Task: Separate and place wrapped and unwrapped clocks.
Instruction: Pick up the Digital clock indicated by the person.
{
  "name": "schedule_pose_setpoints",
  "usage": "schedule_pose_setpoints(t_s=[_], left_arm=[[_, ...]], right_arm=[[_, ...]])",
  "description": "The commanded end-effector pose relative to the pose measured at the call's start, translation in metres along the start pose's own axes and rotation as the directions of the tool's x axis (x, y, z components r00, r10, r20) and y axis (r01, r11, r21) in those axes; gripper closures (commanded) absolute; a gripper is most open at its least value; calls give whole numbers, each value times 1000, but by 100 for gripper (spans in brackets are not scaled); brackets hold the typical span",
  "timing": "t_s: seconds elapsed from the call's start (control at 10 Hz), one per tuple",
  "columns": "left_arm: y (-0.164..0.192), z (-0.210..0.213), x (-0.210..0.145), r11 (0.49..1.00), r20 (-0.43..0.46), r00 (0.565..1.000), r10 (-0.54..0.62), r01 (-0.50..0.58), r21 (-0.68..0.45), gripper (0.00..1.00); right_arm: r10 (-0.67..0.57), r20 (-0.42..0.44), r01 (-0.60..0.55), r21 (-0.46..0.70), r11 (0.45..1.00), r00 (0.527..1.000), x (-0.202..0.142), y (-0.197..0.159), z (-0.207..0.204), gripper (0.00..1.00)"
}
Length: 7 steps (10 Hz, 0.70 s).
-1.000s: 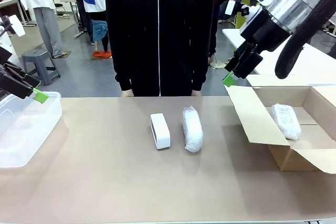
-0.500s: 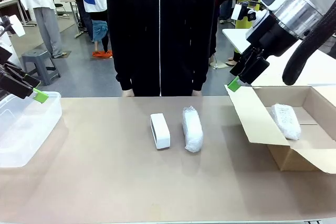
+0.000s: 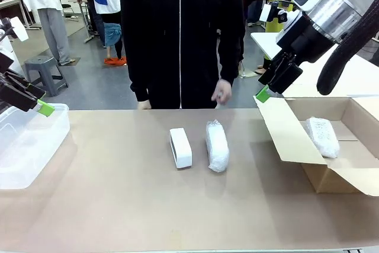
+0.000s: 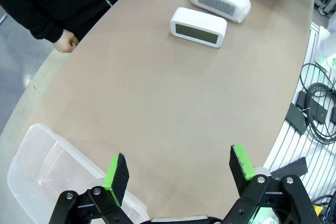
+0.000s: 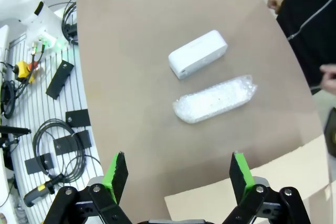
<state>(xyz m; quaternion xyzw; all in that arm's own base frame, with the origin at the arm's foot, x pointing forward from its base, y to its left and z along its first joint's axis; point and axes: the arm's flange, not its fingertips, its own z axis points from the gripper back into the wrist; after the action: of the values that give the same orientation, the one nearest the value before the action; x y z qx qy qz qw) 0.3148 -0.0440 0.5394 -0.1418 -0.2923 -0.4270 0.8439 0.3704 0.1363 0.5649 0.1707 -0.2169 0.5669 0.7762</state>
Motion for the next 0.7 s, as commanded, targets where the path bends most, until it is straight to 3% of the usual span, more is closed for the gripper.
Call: schedule_pose_setpoints(t_s=[0.0,0.6], left_arm=[[1,0,-1,1000,14,1000,-8,8,-15,0],[1,0,-1,1000,14,1000,-8,8,-15,0]], right_arm=[[2,6,-2,12,1000,1000,3,-3,0,0],[2,6,-2,12,1000,1000,3,-3,0,0]])
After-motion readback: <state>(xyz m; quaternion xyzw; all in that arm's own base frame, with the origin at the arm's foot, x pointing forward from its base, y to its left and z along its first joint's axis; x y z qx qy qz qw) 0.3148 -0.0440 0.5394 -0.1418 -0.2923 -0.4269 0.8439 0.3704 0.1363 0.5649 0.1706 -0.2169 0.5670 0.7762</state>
